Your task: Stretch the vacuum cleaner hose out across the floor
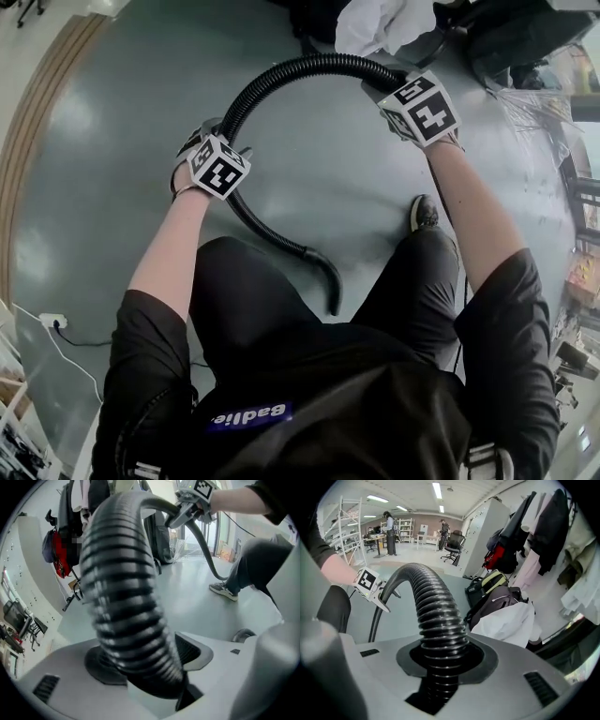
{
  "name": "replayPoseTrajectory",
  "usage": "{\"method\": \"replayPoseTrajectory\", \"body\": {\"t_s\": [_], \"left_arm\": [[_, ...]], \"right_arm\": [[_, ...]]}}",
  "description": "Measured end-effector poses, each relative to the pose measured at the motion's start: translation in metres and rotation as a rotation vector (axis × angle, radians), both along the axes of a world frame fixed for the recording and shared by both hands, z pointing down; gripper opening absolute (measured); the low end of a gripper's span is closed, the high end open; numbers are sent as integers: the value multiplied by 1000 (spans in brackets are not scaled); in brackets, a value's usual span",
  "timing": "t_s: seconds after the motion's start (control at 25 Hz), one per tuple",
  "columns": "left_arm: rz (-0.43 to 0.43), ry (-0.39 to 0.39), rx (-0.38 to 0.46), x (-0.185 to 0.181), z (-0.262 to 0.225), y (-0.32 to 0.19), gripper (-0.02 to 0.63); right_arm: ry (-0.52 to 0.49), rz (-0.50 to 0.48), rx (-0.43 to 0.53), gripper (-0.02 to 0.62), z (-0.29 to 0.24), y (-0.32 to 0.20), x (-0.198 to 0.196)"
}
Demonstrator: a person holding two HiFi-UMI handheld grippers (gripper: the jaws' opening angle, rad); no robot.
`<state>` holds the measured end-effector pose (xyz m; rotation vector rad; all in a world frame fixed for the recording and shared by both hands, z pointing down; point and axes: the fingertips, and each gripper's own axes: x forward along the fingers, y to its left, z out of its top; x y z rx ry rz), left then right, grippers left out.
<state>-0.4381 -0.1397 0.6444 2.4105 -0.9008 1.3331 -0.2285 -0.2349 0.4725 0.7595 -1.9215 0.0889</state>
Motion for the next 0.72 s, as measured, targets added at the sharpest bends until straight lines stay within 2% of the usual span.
{"method": "replayPoseTrajectory", "body": {"t_s": [0.04, 0.08, 0.12, 0.28, 0.48, 0.56, 0.6, 0.68, 0.72], "left_arm": [[4, 1, -4, -6, 4, 2, 258], [13, -1, -3, -12, 3, 3, 212], [24, -10, 0, -19, 1, 3, 199], [118, -105, 48, -50, -17, -11, 174], [265, -351, 142, -80, -42, -47, 160], [298, -451, 149, -89, -51, -63, 158], [307, -493, 147, -92, -56, -72, 158], [318, -563, 134, -94, -66, -90, 160], [325, -595, 124, -95, -70, -99, 158]], "right_arm": [[24, -2, -7, 117, -1, 4, 3], [57, -16, -18, 118, 2, 10, 5], [92, -36, -33, 118, 6, 16, 7], [197, -118, -125, 120, 39, 37, 18], [238, -221, -262, 140, 97, 44, 22], [232, -276, -289, 237, 118, 40, 11], [222, -308, -286, 290, 125, 34, 3], [181, -382, -226, 299, 125, 18, -18], [152, -422, -162, 299, 117, 5, -32]]}}
